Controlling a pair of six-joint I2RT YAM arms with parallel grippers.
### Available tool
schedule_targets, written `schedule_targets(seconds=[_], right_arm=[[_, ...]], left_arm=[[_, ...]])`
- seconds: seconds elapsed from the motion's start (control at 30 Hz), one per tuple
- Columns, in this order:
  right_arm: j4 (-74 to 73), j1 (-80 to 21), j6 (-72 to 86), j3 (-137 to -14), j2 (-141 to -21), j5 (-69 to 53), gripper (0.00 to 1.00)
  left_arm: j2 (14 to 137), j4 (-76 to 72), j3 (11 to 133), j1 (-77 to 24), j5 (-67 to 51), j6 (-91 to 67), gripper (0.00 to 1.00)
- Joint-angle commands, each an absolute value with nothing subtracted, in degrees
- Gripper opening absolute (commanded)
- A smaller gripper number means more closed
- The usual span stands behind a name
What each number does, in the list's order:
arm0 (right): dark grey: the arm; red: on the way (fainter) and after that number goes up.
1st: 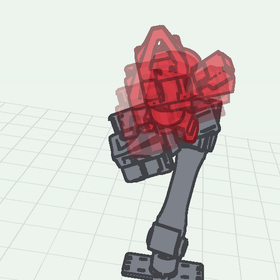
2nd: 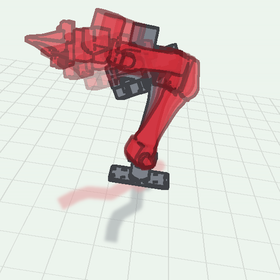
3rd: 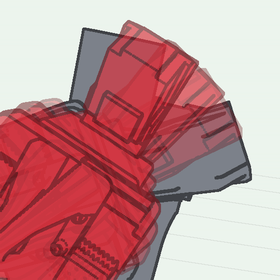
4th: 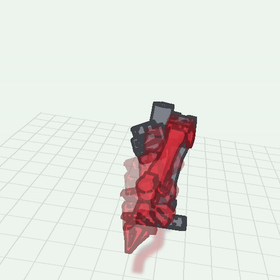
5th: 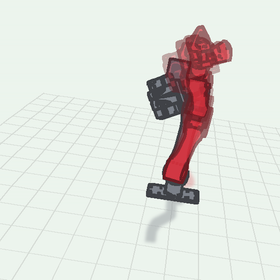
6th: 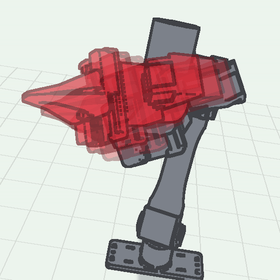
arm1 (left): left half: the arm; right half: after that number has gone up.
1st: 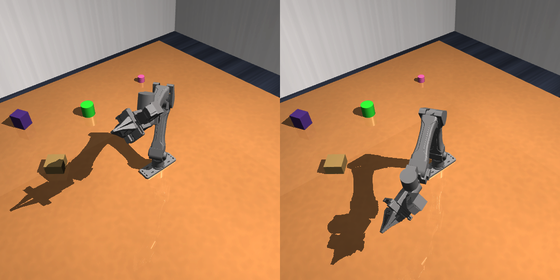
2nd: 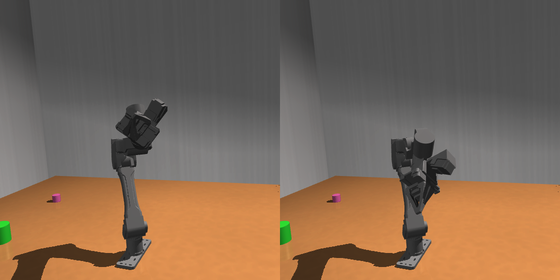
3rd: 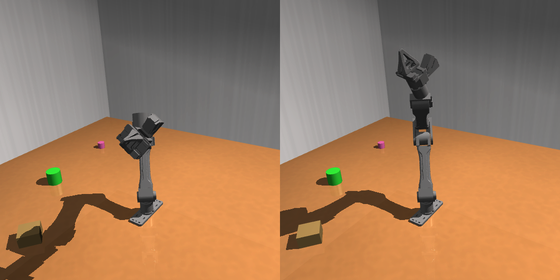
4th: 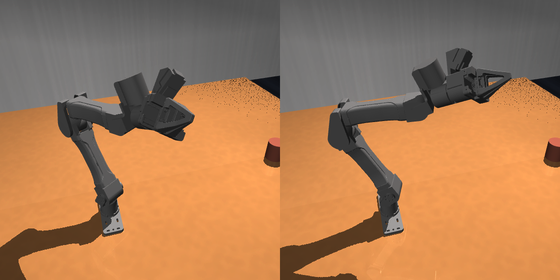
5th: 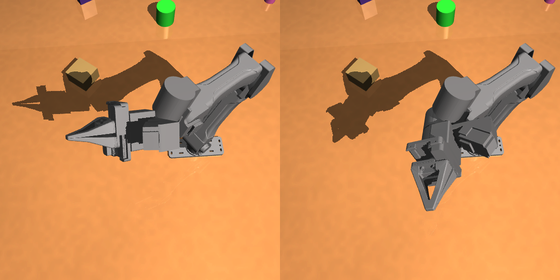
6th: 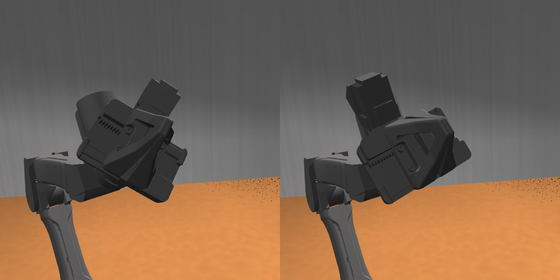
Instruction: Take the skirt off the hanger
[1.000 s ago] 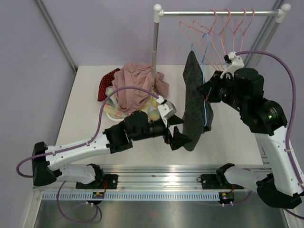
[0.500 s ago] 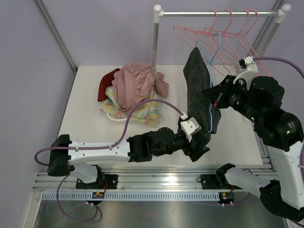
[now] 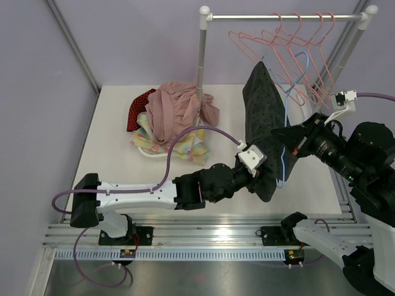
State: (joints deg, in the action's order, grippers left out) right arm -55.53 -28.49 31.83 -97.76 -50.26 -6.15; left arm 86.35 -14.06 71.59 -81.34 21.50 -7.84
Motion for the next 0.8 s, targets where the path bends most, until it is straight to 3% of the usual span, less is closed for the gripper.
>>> schedule_targets(seconds=[0.0,0.23,0.37,0.63,0.77], right_arm=[[-50.27,-28.74,34.1,-96.95,-49.05,-8.88,0.0],[-53.08,-28.74,32.61,-97.82,-48.34,-5.98,0.0],[-55.72,-28.74,31.21,-101.24,-48.16,-3.96,0.0],[-56.86,-28.74,31.38,-105.29,-48.34,-1.94,0.0],[-57.57,-28.74,31.2,-106.7,-48.43,-0.97,0.0]], left_arm=[[86.14,-19.95,73.83,-81.38,24.09,-6.33,0.0],[77.12,-16.27,68.04,-81.56,34.7,-7.91,0.0],[64.19,-11.7,52.96,-80.69,44.55,-10.18,0.0],[44.57,7.27,34.64,-77.53,55.28,-29.15,0.0],[40.0,12.74,30.85,-71.21,52.3,-38.3,0.0]])
